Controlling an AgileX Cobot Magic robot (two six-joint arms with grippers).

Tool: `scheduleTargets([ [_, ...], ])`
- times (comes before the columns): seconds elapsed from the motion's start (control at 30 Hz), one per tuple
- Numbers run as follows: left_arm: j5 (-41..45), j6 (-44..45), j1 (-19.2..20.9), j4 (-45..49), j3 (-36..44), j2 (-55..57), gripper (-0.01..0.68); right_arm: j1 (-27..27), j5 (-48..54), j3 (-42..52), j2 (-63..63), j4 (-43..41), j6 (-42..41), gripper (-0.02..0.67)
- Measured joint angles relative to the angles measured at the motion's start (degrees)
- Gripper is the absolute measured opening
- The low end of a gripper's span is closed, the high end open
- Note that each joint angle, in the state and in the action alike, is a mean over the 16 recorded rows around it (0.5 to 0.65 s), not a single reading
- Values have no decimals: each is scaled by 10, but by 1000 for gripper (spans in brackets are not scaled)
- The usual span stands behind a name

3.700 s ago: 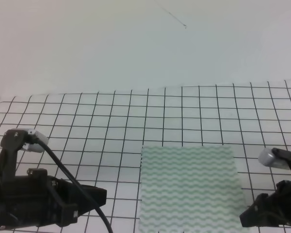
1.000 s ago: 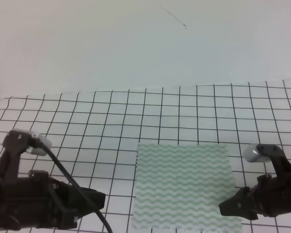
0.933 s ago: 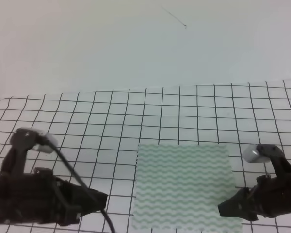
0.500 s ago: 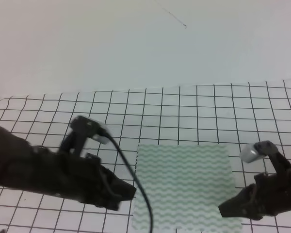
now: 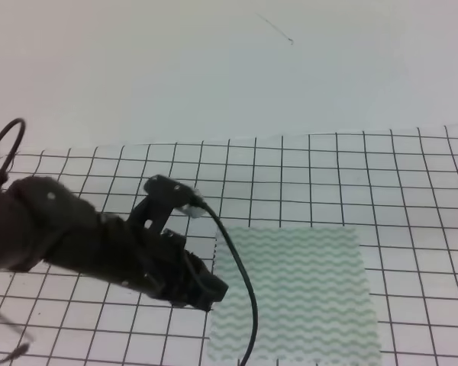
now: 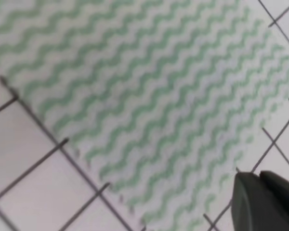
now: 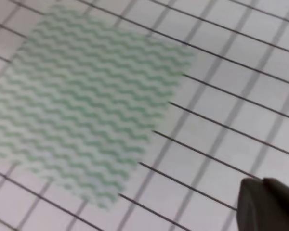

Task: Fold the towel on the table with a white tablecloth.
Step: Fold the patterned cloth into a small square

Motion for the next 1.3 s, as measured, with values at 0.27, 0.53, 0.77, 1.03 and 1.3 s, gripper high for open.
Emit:
scheduleTargets([
  [0.27, 40, 2, 0, 11, -51, 62, 1, 1, 40, -42, -67, -188, 166, 6],
  [0.53, 50, 7, 0, 5, -62, 101, 1, 39, 52, -83, -41, -165, 146, 6],
  [0.77, 47, 11, 0, 2, -62, 118, 1, 137, 57, -92, 23, -239, 236, 6],
  [1.03, 46, 14, 0, 2, -62, 125, 1, 240, 33, -88, 99, -372, 446, 4],
  [1.3, 46, 21, 0, 4, -62, 129, 1, 267, -67, -41, 133, -354, 588, 1],
])
